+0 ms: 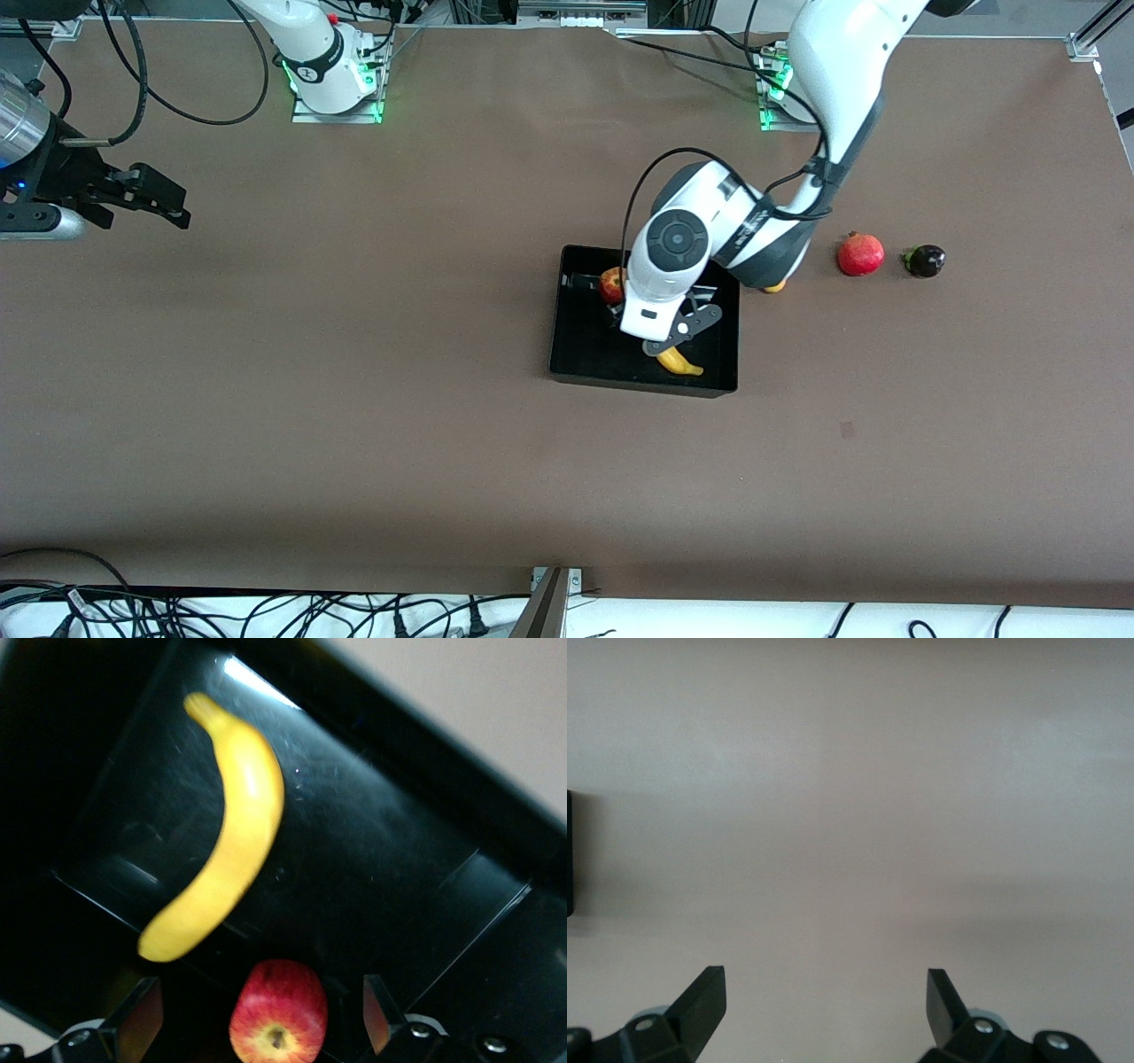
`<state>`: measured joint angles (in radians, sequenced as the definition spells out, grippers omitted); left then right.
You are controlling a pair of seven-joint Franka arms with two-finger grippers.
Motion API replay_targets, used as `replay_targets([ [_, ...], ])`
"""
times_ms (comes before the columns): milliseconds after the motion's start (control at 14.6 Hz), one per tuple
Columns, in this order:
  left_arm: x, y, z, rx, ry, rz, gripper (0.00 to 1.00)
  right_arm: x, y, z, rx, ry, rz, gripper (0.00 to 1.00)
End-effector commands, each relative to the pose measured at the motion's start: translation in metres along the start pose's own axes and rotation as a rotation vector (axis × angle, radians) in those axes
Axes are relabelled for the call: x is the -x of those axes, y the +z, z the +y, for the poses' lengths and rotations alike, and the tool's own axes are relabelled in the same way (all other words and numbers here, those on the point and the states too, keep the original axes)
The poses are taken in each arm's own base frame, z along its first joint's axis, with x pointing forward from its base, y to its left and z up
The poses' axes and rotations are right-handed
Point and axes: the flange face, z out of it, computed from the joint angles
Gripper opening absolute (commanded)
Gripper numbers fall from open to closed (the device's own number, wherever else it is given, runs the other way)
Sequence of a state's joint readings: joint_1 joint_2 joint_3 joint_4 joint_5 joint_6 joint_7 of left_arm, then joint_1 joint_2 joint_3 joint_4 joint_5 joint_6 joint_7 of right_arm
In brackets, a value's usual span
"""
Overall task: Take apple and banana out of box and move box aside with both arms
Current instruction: 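Lift the red apple out of the tray with the left gripper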
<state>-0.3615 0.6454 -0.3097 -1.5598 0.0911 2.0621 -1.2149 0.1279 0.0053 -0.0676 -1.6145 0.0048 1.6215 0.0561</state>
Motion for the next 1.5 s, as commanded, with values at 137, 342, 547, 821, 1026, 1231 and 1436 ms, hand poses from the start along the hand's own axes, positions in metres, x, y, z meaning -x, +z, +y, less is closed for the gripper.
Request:
replay_targets([
  [137,0.027,0.037,0.002,-0.006,0.001,0.01,1.0,-0.001,-0.004,0.003,0.007,-0.013,0.0,1.0],
  [342,0.04,0.058,0.001,0.009,-0.02,0.011,1.0,-0.001,-0.004,0.003,0.007,-0.013,-0.001,1.0],
  [547,0.057,0.073,-0.001,0.015,-0.016,0.0,1.0,-0.001,-0.004,0.003,0.007,-0.013,-0.001,1.0],
  [821,0.059,0.083,-0.003,0.009,-0.031,-0.006,0.9,-0.001,-0.004,0.003,0.007,-0.013,-0.001,1.0],
  [1026,0.058,0.085,-0.004,0.007,-0.035,-0.008,0.03,-0.001,-0.004,0.003,0.007,-0.013,-0.001,1.0],
  [1231,0.054,0.08,-0.004,0.005,-0.015,0.006,0.0,-0.001,-0.004,0.003,0.007,-0.011,-0.001,1.0],
  [1436,0.045,0.047,-0.007,-0.005,0.009,0.016,0.0,-0.001,-0.004,0.003,0.007,-0.013,-0.001,1.0],
])
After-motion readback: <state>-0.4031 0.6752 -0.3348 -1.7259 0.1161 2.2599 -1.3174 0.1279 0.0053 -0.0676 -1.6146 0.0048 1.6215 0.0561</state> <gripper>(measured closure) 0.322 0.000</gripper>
